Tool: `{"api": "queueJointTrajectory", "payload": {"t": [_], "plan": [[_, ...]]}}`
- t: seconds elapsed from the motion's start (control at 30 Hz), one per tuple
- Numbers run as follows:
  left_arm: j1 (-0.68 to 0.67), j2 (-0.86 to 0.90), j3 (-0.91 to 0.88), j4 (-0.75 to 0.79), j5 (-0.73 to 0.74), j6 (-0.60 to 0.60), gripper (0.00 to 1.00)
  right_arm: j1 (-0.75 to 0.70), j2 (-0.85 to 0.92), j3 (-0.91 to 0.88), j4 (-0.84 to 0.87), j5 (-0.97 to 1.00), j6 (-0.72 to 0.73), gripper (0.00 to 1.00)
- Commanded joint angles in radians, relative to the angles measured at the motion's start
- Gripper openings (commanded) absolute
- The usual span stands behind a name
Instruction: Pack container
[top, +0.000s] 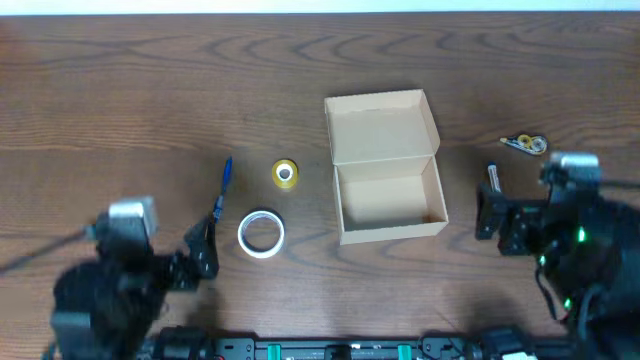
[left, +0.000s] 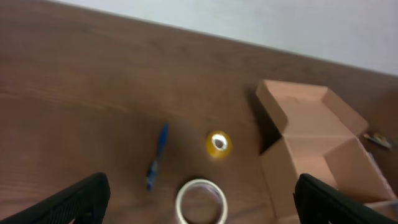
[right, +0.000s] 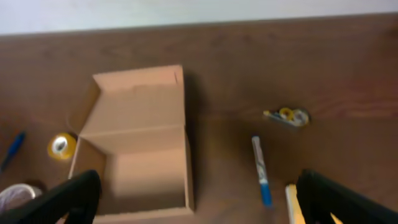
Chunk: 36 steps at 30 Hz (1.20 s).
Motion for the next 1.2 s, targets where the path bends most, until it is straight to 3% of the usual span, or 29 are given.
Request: {"api": "queueJointTrajectory", "payload": {"t": [0.0,0.3,0.63,0.83,0.97,1.17], "plan": [[-0.003,0.116,0.074,-0.011,0.138,-0.004,0.95,-0.004,0.068,0.090,-0.059,0.024,-0.034,0.99],[-0.003,0.172,0.092,-0.011,0.316,-0.038,0.95,-0.004,0.069,0.105,-0.089,0.023,-0.033,0.99],[-0.003,0.172,0.092,-0.095,0.251,-0.037,0.95,-0.004,0.070,0.105,-0.185,-0.046,-0.030,0.99],[-0.003,0.172,0.092,-0.121,0.204,-0.042,0.95,-0.004,0.114,0.080,-0.338,0.143,0.041,0.99],[-0.003,0.172,0.092,-0.117,0.204,-0.042,0.95,-0.020,0.194,0.033,-0.347,0.219,0.117,0.99],[-0.003,0.172,0.092,-0.120,0.204,-0.042,0.95,-0.098,0.373,0.032,-0.286,0.188,0.121,0.99]]}}
